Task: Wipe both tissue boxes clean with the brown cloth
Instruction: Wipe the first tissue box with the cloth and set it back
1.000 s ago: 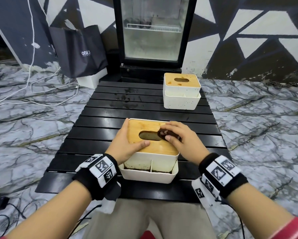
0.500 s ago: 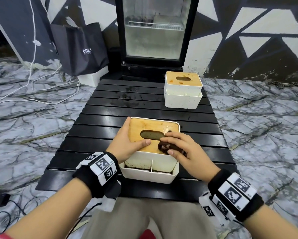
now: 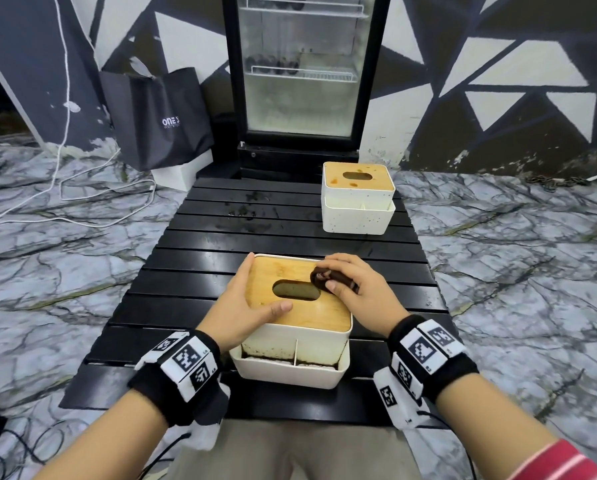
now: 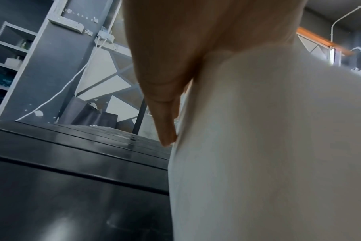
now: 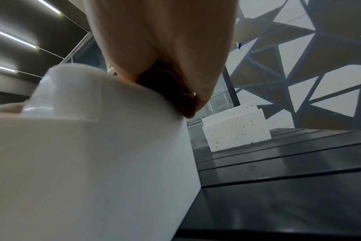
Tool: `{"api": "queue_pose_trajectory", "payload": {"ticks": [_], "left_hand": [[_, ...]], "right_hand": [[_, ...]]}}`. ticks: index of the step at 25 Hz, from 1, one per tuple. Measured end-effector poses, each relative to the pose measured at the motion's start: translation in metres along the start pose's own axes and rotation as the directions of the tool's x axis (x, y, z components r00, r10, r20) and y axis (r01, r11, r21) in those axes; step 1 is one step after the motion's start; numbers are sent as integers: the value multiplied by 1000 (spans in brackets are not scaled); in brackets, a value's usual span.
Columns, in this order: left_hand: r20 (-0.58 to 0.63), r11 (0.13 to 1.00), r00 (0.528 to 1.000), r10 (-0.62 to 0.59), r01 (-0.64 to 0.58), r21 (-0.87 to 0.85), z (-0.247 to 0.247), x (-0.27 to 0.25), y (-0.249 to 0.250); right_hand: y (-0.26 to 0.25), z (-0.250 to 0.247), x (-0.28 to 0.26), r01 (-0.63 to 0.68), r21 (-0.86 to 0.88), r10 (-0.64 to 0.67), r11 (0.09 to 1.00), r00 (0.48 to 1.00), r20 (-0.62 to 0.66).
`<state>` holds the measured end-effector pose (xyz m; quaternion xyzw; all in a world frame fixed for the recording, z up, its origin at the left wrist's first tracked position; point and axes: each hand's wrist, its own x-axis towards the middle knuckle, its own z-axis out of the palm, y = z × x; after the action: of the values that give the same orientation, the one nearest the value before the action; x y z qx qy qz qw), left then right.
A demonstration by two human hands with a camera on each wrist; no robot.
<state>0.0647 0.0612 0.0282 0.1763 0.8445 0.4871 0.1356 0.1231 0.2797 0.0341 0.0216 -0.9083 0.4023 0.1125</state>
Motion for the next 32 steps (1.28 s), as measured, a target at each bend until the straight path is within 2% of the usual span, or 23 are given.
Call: {"api": "queue_pose_trajectory", "payload": {"ticks": [3,7,12,14,16,18,22,28,32], "left_hand": [[-9,999,999,52,-52,12,-2,-9,-3],[-41,998,998,54,-56,-41,-11,-2,-9],[-184,1000,983,-5,3,-12,-27,19,-11],[-231,994,973,23,3,113,-27,24,-6],[-246,964,966,79,-10,266,-22,21,1],[-228,930,969,95,-5,369,-12,11,8],[-104,898,994,-17,61,436,10,-4,12],[105,964,994,-4,-24,266,1,7,27],[47,962,996,-73,58,267,15,10,28]], "right_hand": [[-5,5,1,-27,-6,27,1000,997,-68],[-12,9,-4,-82,-25,79,996,990,-120],[-30,-1,-38,-70,-62,71,996,997,11],[-37,-4,-46,-30,-111,41,993,994,101],[-41,-8,-44,-9,-115,25,993,990,136],[-39,-8,-38,-9,-69,16,998,995,97],[-33,2,-33,-11,-49,14,999,998,58],[-41,13,-58,104,-72,-95,992,988,118],[-35,10,-58,66,-32,-65,997,997,49]]}}
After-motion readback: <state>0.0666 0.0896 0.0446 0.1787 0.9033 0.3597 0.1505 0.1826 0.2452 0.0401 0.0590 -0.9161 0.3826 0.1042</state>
